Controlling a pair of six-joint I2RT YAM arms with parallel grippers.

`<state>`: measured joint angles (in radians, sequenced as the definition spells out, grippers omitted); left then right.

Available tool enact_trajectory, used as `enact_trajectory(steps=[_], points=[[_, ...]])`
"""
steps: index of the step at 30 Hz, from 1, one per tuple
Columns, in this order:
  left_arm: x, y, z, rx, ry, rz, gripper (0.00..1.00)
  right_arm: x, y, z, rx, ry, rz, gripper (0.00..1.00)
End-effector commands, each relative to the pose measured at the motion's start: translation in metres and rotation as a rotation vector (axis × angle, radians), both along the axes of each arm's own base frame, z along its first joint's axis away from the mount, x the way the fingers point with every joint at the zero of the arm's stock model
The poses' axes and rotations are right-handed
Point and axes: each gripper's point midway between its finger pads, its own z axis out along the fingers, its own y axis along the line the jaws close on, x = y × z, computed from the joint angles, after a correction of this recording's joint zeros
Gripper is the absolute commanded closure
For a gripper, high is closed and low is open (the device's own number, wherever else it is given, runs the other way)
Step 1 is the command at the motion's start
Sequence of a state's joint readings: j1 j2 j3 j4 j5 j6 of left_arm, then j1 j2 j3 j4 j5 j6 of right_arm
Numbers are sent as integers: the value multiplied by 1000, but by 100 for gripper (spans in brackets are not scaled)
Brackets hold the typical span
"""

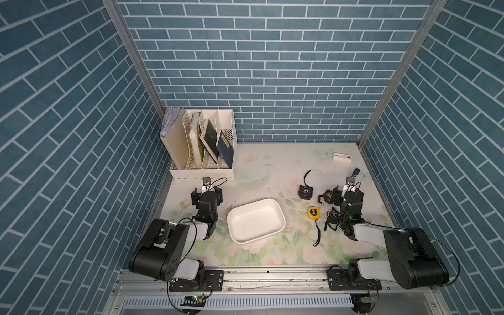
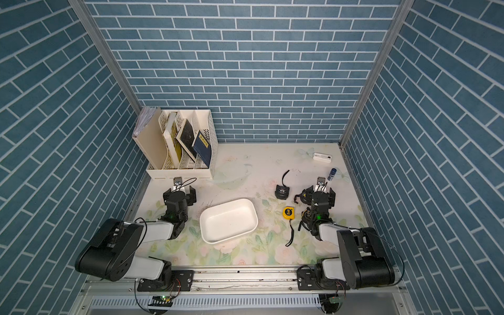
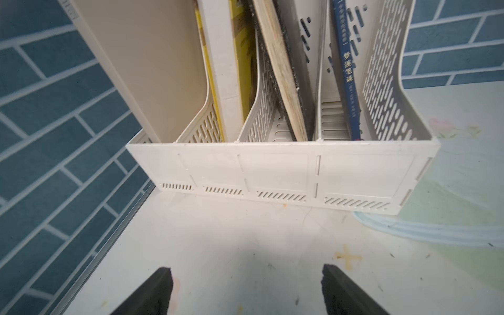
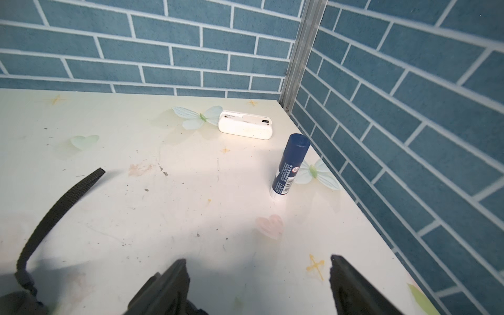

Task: Take the tape measure out of the storage box
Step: Reset both arms

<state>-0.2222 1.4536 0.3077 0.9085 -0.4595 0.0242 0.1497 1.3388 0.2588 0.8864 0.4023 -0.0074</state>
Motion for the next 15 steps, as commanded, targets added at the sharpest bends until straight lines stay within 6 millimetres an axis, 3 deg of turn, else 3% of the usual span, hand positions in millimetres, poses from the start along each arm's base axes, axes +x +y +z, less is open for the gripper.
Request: enact_trajectory(steps=[1,5,7,9,12,15], points=[[16,-3,29,-22,-121,-65,17,3,-2,23,32,-120,45,18],[4,6,32,-81,-190,-93,12,0,0,30,51,-172,76,19],[4,6,30,-90,-186,-109,2,3,3,31,53,-185,94,20],[8,3,27,-102,-171,-144,0,7,10,28,48,-188,132,20],[12,1,23,-125,-158,-183,0,13,17,22,33,-168,164,17],[8,7,22,-140,-179,-168,0,17,27,18,7,-151,202,7]])
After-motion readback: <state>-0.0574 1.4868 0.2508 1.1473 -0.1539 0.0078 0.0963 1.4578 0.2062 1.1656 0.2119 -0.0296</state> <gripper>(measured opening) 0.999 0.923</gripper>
